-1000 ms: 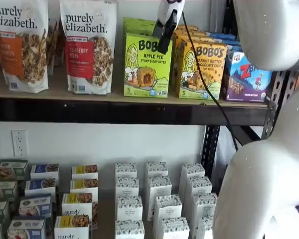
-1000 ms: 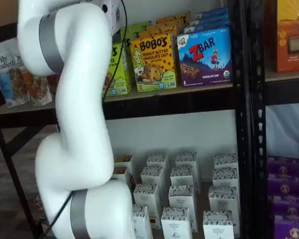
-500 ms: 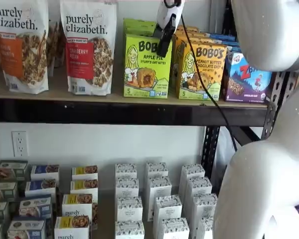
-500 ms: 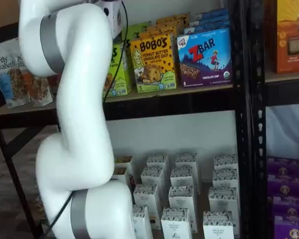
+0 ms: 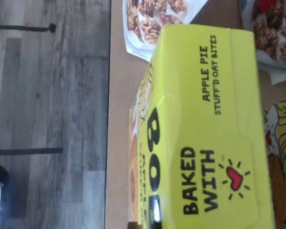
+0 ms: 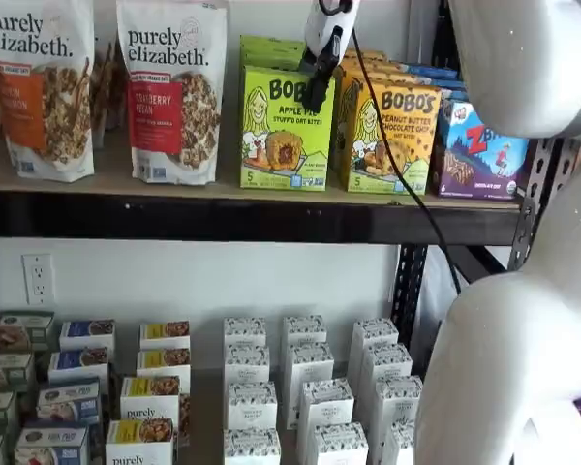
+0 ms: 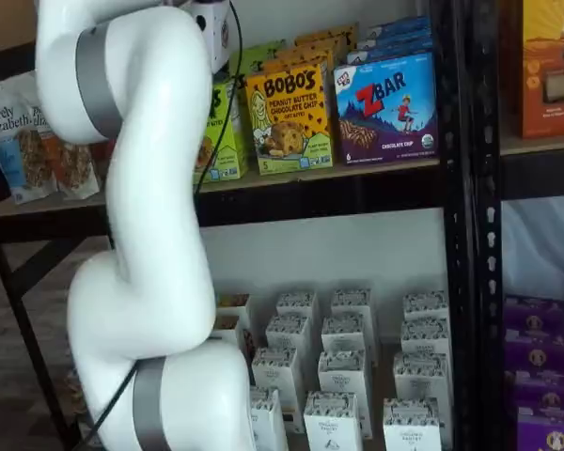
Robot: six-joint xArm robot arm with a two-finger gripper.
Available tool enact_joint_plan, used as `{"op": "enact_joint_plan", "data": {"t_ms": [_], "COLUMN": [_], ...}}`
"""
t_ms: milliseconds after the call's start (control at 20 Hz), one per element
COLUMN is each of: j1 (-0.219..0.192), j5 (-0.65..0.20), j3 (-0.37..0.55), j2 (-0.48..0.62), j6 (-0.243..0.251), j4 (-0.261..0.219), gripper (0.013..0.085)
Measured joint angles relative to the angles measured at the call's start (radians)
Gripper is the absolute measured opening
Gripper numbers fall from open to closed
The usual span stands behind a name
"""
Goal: Pick the green box on the top shelf, the fourth from the left
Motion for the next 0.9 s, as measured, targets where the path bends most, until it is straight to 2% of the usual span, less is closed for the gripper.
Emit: {"op": "enact_joint_plan", "data": {"t_ms": [900], "j1": [-0.005], "j5": [0.029], "j3": [-0.02], "j2": [0.005], "j6": [-0.001], "j4": [0.005], "gripper": [0.065]}}
